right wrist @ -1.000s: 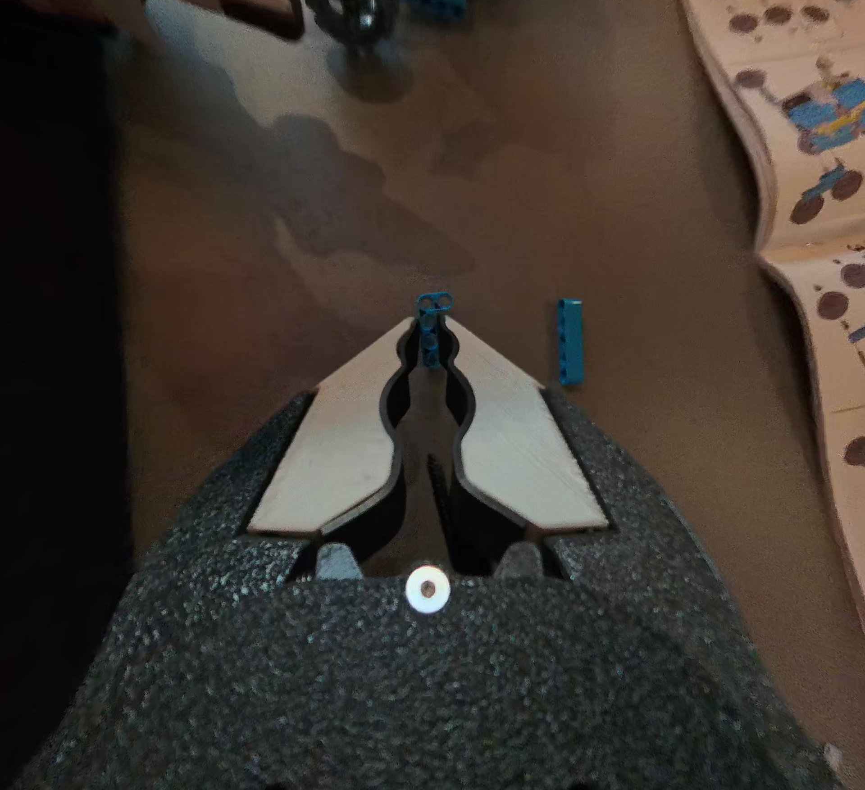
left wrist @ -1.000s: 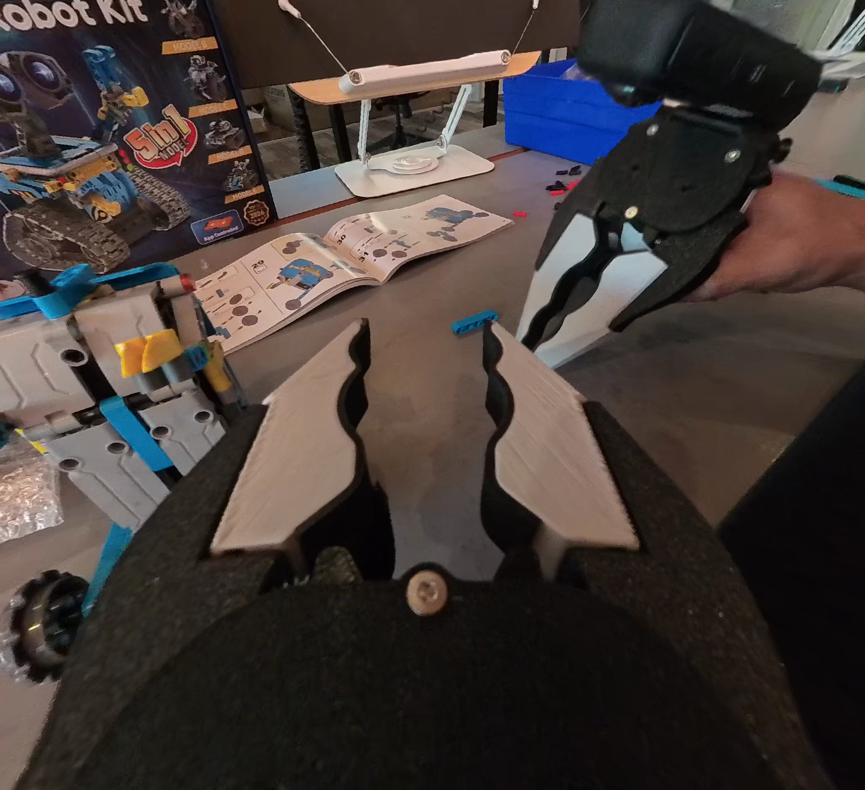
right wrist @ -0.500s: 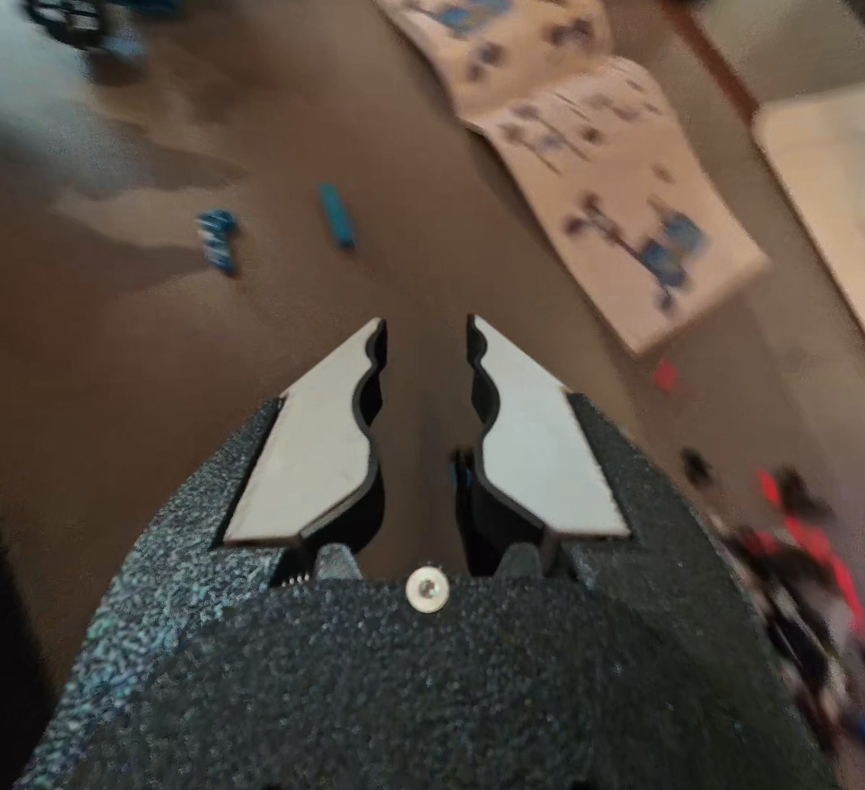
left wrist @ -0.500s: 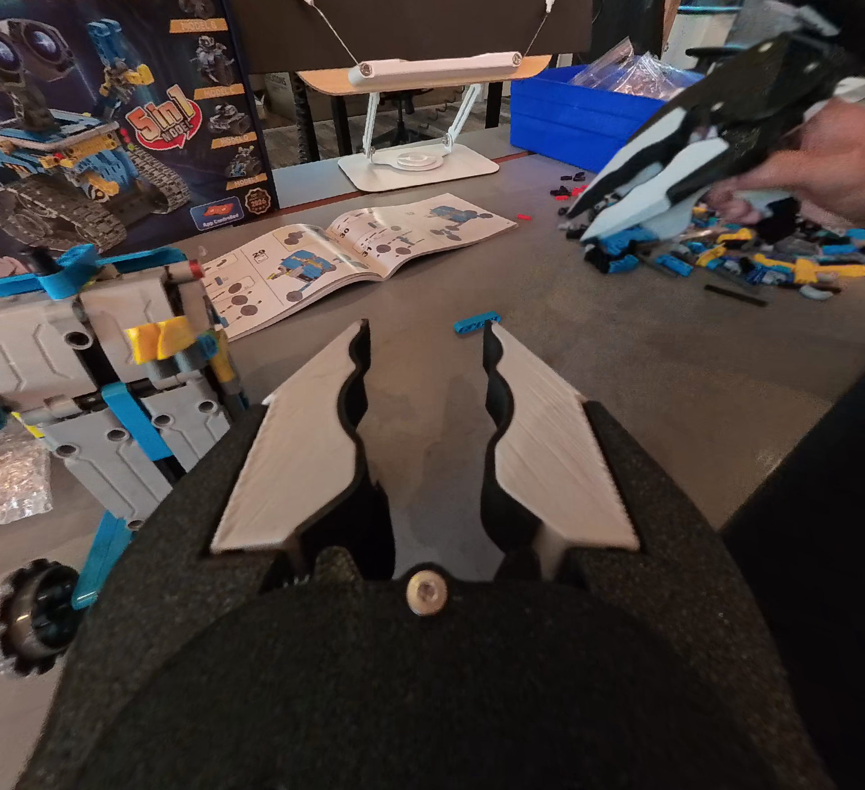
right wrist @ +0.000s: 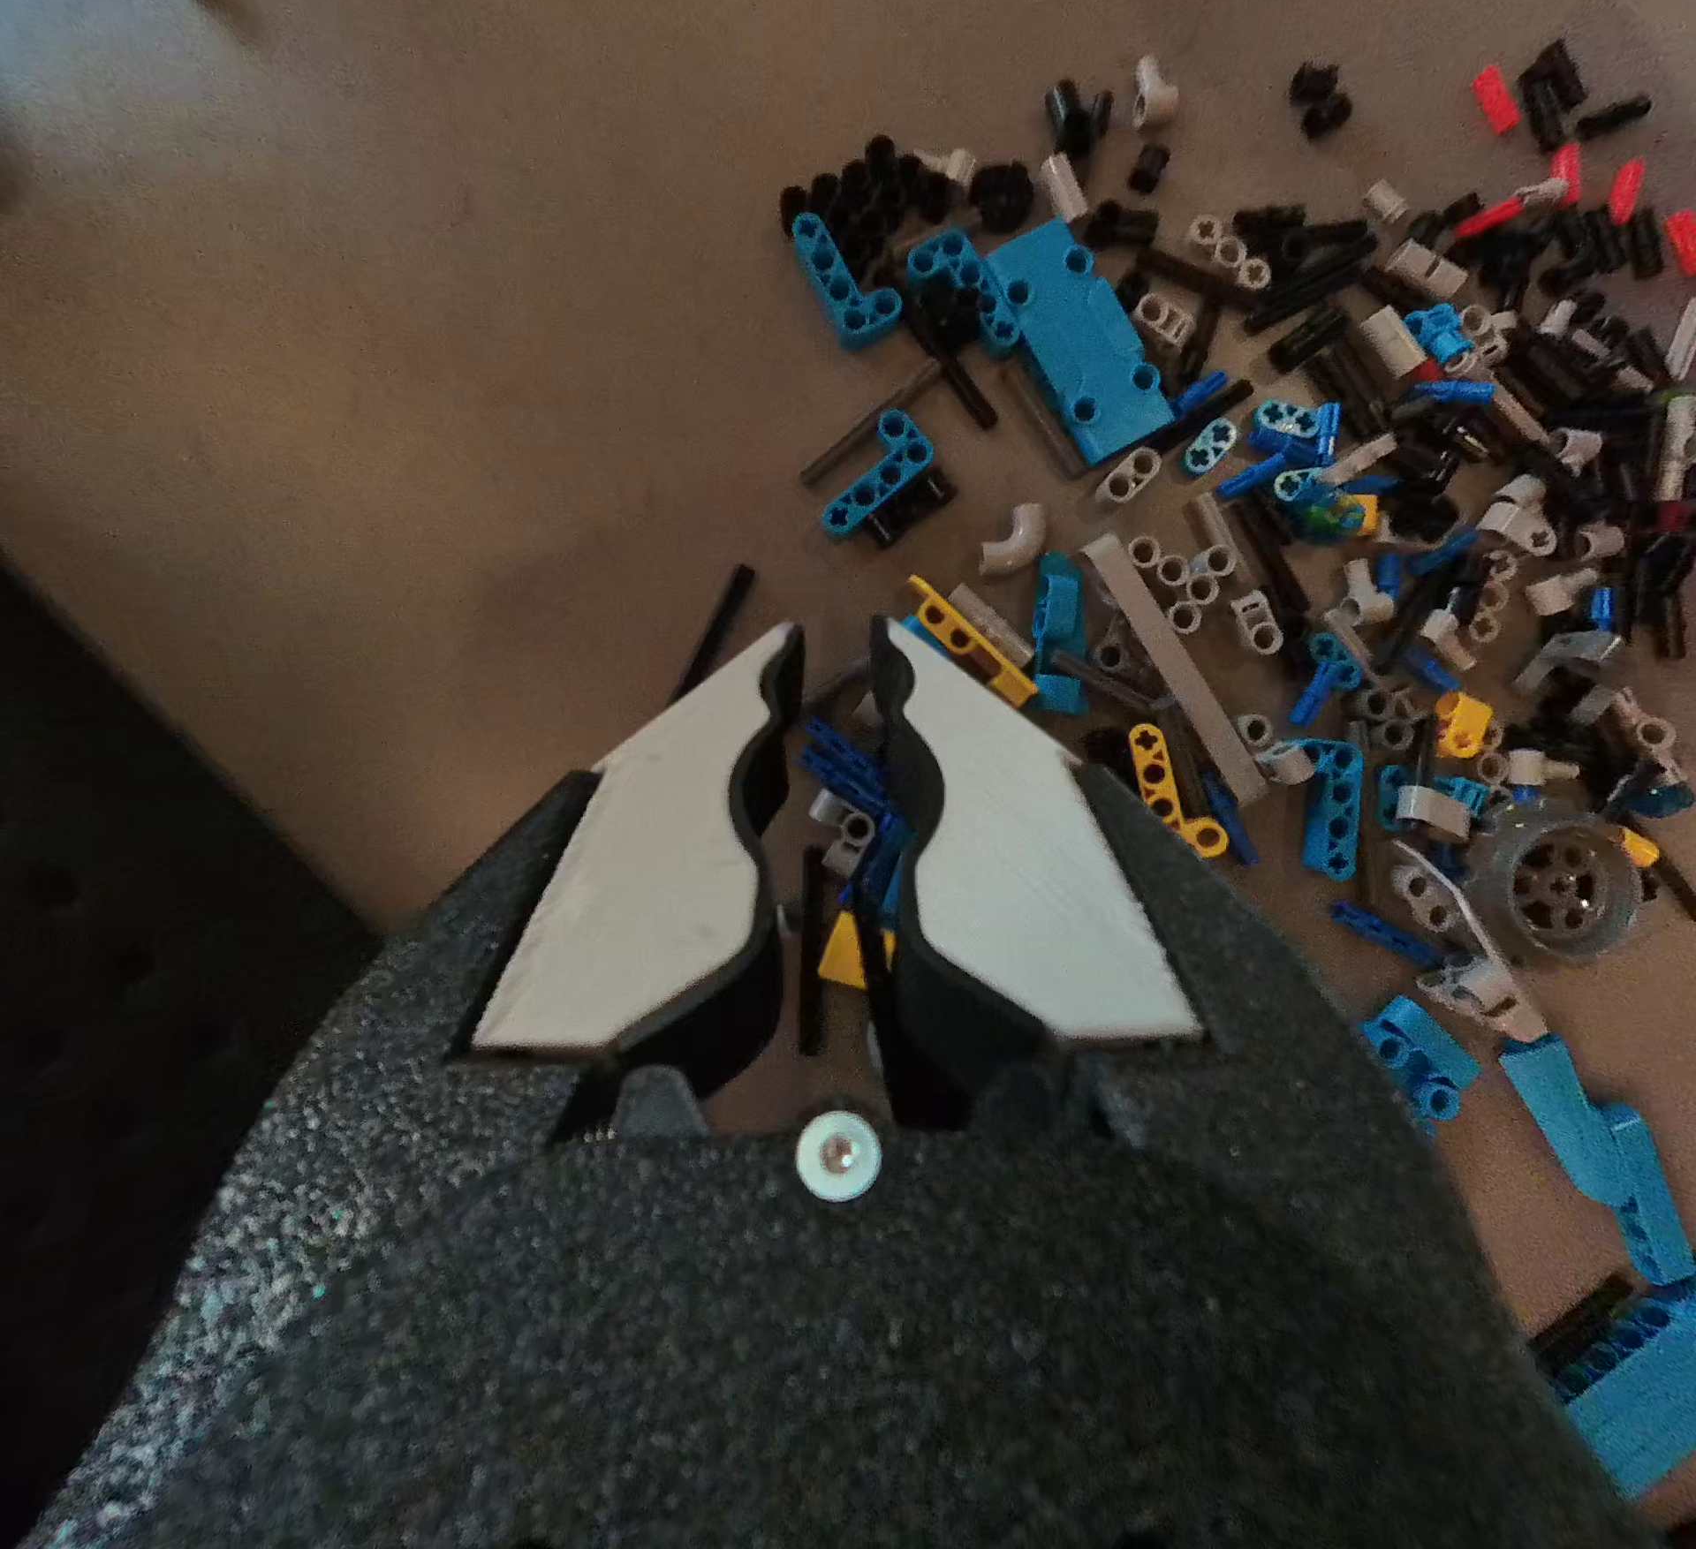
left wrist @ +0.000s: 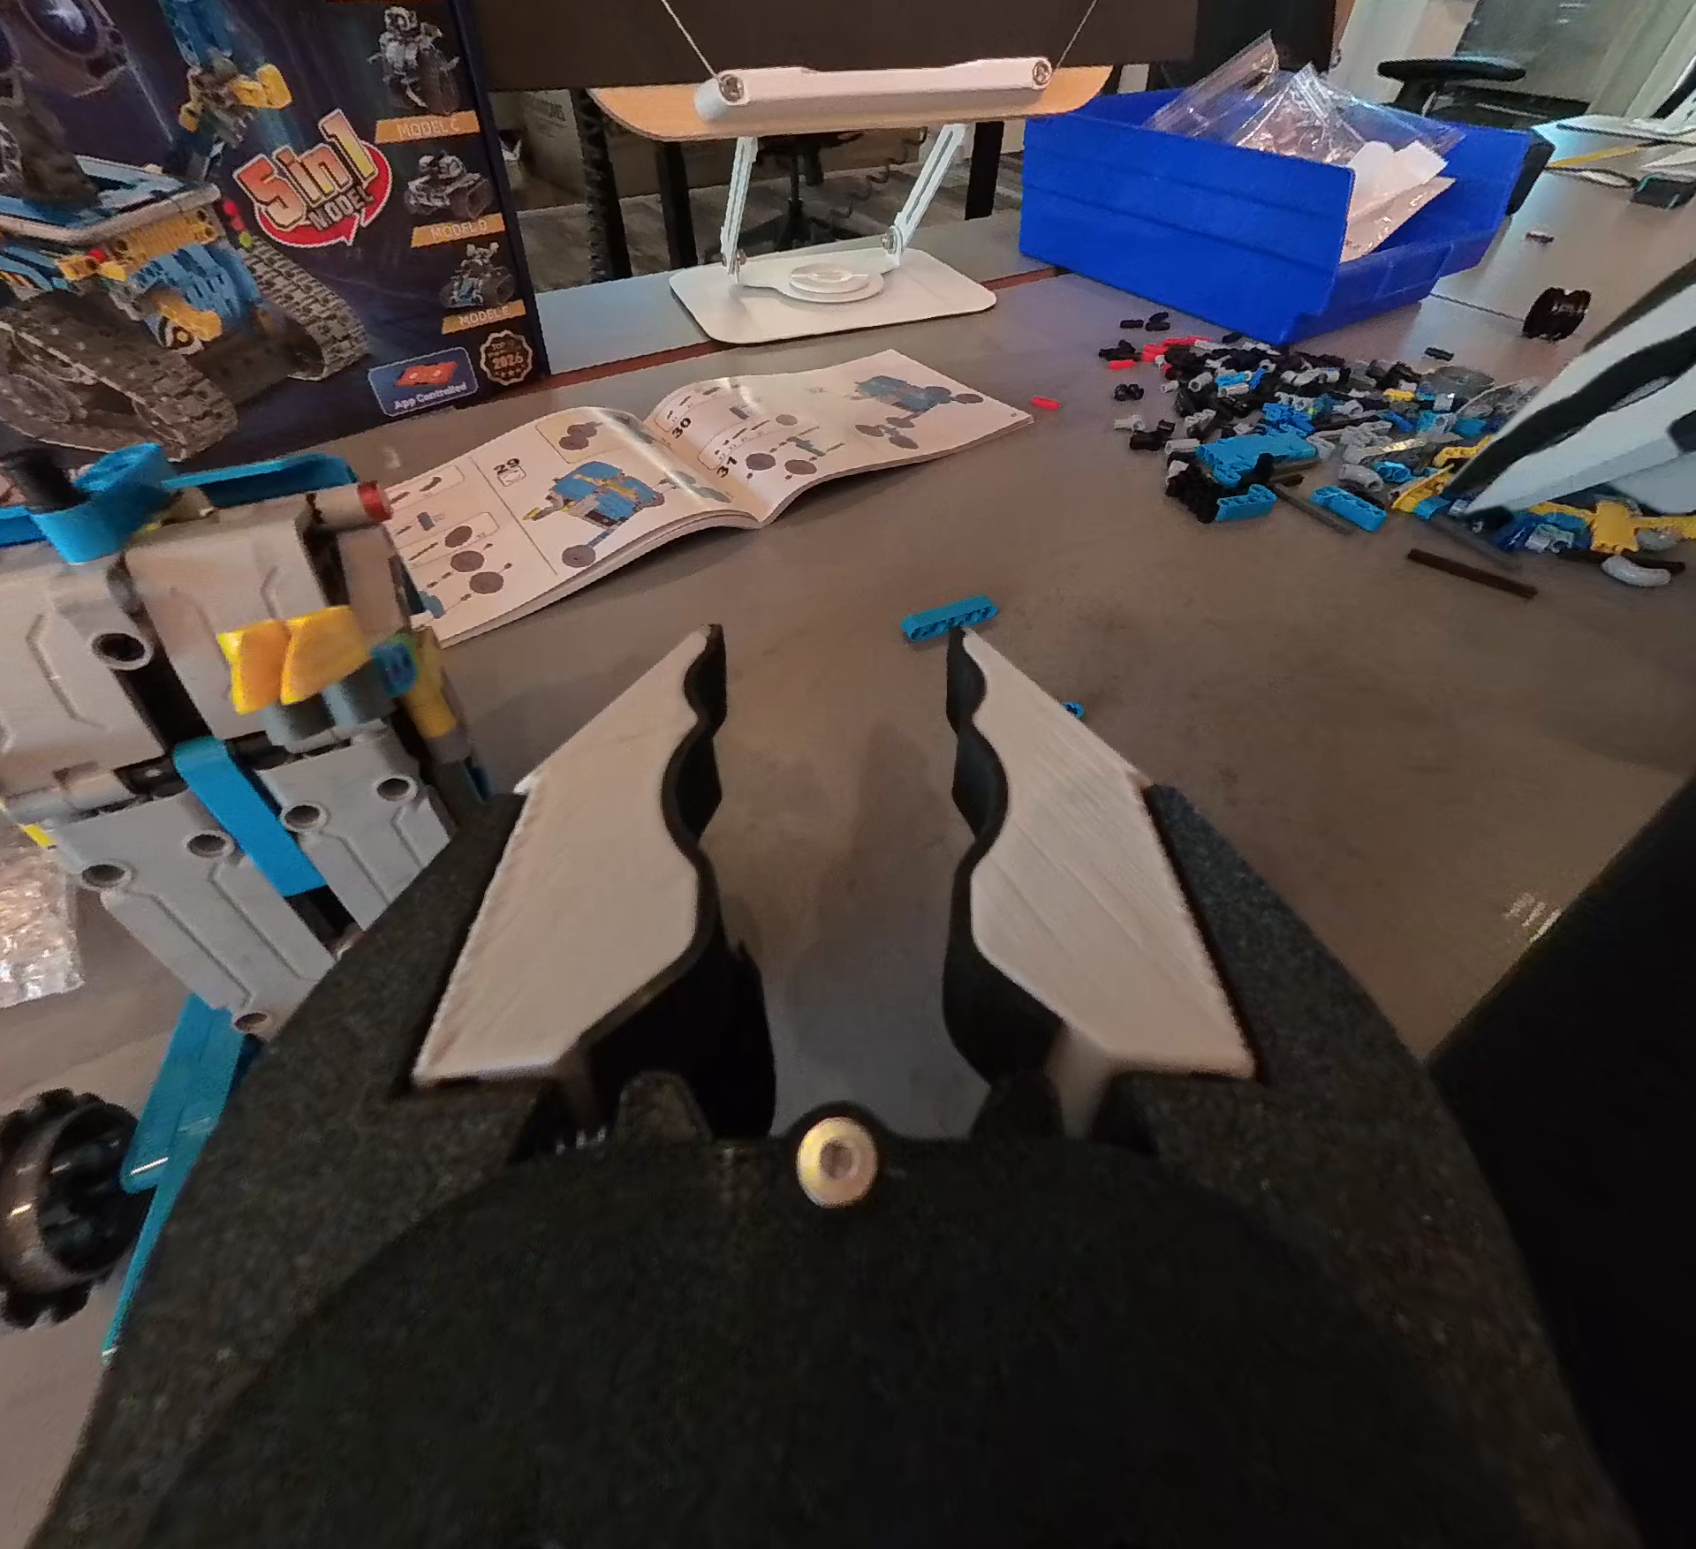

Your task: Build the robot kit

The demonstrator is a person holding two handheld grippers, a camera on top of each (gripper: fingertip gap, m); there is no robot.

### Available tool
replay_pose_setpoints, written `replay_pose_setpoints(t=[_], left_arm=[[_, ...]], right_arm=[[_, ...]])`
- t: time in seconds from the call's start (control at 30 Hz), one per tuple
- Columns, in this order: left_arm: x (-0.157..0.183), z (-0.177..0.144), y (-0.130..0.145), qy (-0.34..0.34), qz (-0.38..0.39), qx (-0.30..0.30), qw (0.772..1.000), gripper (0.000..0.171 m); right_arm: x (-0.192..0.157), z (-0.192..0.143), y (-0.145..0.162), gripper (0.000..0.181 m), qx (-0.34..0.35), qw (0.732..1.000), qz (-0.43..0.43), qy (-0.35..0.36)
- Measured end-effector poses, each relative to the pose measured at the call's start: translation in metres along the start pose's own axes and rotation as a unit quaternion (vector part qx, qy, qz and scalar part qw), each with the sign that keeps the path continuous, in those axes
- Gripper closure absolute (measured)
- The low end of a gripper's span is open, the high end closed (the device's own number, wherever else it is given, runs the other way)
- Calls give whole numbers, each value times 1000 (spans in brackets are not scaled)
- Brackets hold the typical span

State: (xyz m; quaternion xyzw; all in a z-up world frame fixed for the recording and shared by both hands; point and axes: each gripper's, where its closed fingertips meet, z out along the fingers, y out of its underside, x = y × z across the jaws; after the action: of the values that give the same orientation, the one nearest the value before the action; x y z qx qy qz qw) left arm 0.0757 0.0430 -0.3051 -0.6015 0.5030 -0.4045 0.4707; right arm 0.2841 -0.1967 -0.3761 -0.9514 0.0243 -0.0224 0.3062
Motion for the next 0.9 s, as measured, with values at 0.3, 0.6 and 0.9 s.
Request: replay_pose_setpoints(t=[0.3, 0.6, 0.9], left_arm=[[-3, -1, -1, -2, -10, 4, 1000, 124], [-3, 0, 0, -3, -11, 1, 1000, 124], [-5, 0, 0, -2, -20, 1, 1000, 124]], right_arm=[[59, -26, -13, 173, -6, 997, -15, 71], [90, 8, -22, 171, -26, 998, -18, 52], [98, 32, -28, 171, -45, 997, -49, 39]])
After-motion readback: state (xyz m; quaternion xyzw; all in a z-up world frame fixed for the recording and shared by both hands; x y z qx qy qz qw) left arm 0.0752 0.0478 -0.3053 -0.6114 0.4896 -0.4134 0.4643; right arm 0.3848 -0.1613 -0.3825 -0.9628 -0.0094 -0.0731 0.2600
